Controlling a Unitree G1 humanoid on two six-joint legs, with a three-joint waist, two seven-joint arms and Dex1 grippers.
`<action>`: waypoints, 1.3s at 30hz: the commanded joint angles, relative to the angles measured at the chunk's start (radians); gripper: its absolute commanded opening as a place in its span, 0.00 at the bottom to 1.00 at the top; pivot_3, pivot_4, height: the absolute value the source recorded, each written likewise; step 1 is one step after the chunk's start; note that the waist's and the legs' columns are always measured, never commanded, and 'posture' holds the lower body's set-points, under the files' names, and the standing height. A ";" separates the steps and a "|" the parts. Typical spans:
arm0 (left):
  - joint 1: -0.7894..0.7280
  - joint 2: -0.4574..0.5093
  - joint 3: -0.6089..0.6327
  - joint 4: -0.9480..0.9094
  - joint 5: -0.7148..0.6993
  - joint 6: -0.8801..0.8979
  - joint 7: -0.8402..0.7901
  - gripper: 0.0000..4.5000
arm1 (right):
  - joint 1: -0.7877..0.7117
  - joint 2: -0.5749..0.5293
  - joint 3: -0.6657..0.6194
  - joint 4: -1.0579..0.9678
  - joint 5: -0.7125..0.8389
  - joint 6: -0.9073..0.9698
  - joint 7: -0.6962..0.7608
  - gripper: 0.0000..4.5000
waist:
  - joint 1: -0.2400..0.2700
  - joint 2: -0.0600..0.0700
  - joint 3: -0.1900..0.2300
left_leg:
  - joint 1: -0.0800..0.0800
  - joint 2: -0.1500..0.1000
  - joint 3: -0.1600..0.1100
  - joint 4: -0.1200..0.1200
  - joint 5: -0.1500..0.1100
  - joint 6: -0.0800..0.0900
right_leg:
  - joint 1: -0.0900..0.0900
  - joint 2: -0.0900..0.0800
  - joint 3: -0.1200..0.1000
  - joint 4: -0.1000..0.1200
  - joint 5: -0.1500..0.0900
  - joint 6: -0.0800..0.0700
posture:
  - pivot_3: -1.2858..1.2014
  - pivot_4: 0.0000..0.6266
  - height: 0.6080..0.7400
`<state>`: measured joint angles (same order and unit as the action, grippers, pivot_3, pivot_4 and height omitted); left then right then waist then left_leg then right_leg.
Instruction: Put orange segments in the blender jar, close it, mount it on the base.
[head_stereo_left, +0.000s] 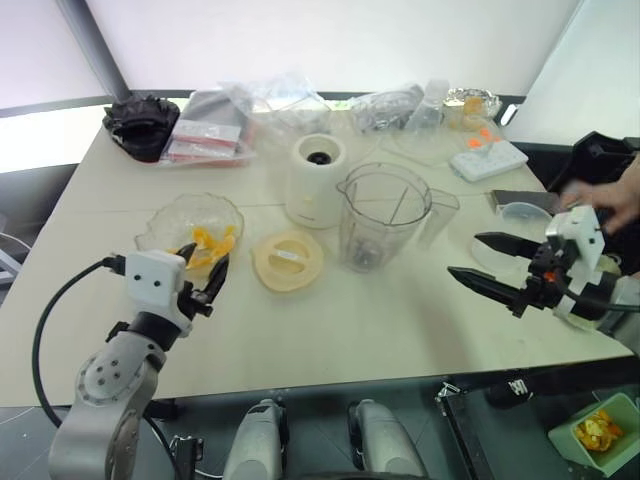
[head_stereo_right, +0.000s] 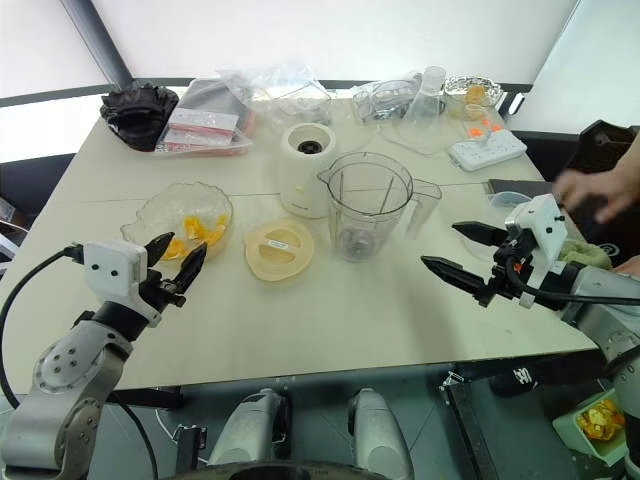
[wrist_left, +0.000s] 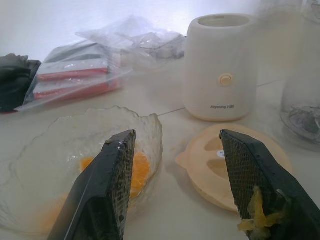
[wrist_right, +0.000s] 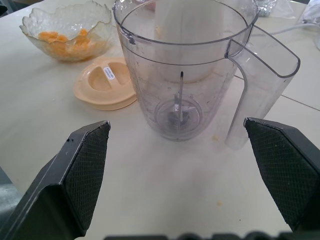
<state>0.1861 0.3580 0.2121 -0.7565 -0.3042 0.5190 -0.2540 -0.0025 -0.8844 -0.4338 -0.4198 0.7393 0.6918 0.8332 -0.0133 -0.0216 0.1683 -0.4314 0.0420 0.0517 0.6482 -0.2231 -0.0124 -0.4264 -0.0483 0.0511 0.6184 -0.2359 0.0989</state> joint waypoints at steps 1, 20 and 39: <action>-0.022 0.000 -0.001 -0.016 0.018 -0.017 0.017 0.62 | -0.016 -0.003 -0.005 -0.005 -0.001 -0.013 0.003 0.99 | 0.000 0.000 0.000 | 0.000 0.000 0.000 0.000 0.000 0.000 | 0.000 0.000 0.000 0.000 0.000 0.000 | 0.52 0.24 1.00; -0.052 -0.005 -0.018 0.001 0.014 0.015 0.021 0.62 | -0.024 0.024 0.035 -0.010 -0.016 -0.021 -0.018 0.99 | 0.000 0.000 0.000 | 0.000 -0.001 0.001 0.000 0.000 0.000 | 0.000 0.000 0.000 0.000 0.000 0.000 | 0.52 0.24 1.00; -0.562 -0.001 0.279 0.331 -0.194 0.476 0.270 0.62 | -0.056 0.044 0.072 -0.032 -0.009 -0.009 -0.041 0.99 | 0.001 -0.001 0.000 | 0.001 -0.003 -0.001 0.004 0.000 0.000 | 0.002 0.003 -0.002 0.005 0.000 0.001 | 0.52 0.24 1.00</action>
<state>-0.3316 0.3396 0.4546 -0.4578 -0.5009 0.9525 -0.0249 -0.0428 -0.8429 -0.3534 -0.4291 0.7215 0.6905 0.7929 -0.0122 -0.0226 0.1686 -0.4301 0.0386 0.0503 0.6518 -0.2228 -0.0120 -0.4248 -0.0451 0.0494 0.6239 -0.2357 0.0998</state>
